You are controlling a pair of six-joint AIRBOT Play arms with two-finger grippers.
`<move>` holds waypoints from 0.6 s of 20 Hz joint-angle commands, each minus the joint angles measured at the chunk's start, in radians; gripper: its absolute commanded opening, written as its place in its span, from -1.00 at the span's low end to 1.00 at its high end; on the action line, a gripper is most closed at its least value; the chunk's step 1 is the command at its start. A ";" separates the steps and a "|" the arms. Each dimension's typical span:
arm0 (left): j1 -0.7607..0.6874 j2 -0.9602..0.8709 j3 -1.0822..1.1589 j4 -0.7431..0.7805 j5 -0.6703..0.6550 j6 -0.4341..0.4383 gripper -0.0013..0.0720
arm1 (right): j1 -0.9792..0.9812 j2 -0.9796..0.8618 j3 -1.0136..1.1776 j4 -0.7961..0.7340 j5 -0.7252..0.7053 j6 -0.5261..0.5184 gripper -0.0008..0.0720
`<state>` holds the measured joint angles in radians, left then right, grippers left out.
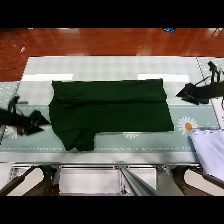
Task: Fold the shirts.
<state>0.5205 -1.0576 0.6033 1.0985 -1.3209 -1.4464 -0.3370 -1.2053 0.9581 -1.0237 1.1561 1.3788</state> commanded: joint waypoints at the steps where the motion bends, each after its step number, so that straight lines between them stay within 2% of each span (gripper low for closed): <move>1: 0.096 0.120 -0.261 -0.116 0.062 0.068 0.43 | -0.005 0.161 -0.220 0.134 -0.087 -0.059 0.14; 4: 0.055 0.111 -0.277 -0.208 0.107 0.074 0.43 | -0.005 0.183 -0.236 0.138 -0.067 -0.060 0.14; 9: -0.126 0.062 -0.279 -0.209 0.182 0.057 0.42 | -0.019 0.183 -0.236 0.159 -0.054 -0.045 0.14; 12: -0.258 -0.006 -0.278 -0.209 0.250 0.036 0.41 | -0.136 0.183 -0.236 0.174 -0.009 -0.038 0.14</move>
<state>0.3698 -1.0145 0.3317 0.8787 -1.1641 -1.3956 -0.3992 -1.0264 0.7269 -0.8654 1.1110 1.3327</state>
